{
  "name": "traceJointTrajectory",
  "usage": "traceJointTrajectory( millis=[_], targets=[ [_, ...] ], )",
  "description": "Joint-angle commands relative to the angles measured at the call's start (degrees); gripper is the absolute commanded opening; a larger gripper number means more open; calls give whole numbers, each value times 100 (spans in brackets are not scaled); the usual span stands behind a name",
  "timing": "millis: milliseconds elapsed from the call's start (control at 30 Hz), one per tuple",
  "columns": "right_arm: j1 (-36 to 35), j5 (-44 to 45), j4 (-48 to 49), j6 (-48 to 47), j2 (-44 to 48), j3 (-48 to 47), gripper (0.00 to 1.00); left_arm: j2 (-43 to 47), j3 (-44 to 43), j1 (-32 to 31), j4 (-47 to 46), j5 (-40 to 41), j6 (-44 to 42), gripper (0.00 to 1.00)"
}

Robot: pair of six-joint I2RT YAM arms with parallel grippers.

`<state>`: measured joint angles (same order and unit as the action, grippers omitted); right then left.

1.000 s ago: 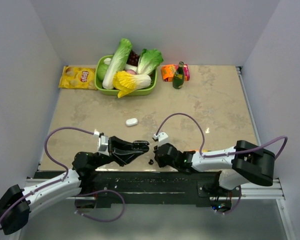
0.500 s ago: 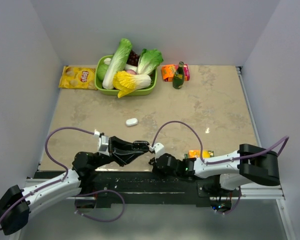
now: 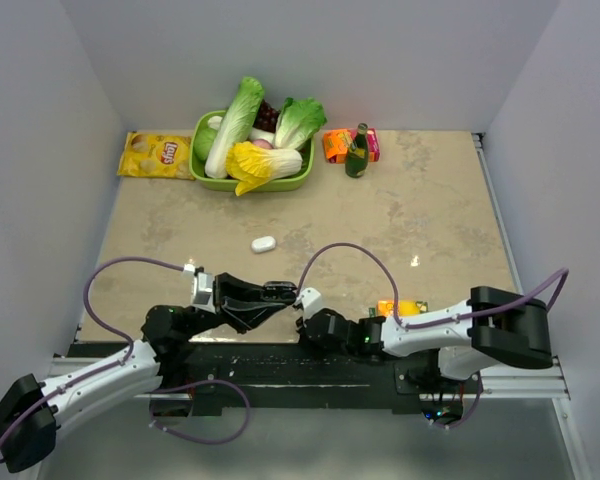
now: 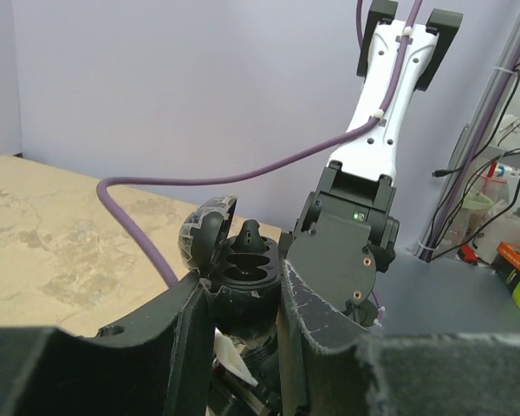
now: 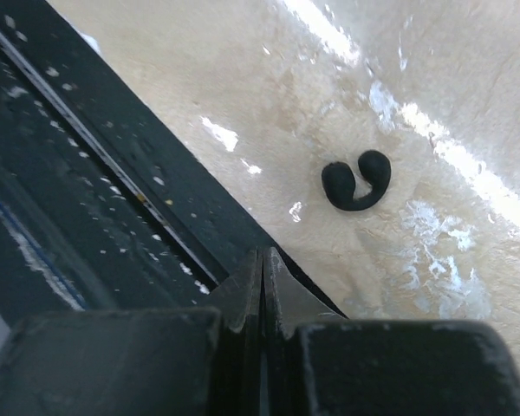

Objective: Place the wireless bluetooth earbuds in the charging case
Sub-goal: Pick up the earbud from the center of the board.

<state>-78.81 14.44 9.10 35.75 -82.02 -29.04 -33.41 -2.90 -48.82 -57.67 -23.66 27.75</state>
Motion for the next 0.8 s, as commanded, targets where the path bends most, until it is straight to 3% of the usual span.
traceJointTrajectory(
  millis=[0, 300, 767],
  targets=[
    [-3, 287, 189, -68, 493, -155, 0, 54, 536, -5, -157, 37, -112, 0],
    [515, 253, 109, -402, 477, -5, 0, -69, 544, -5, -271, 11, -112, 0],
    [524, -2, 593, -279, -16, 91, 0, -69, 518, -5, -218, 37, -112, 0]
  ],
)
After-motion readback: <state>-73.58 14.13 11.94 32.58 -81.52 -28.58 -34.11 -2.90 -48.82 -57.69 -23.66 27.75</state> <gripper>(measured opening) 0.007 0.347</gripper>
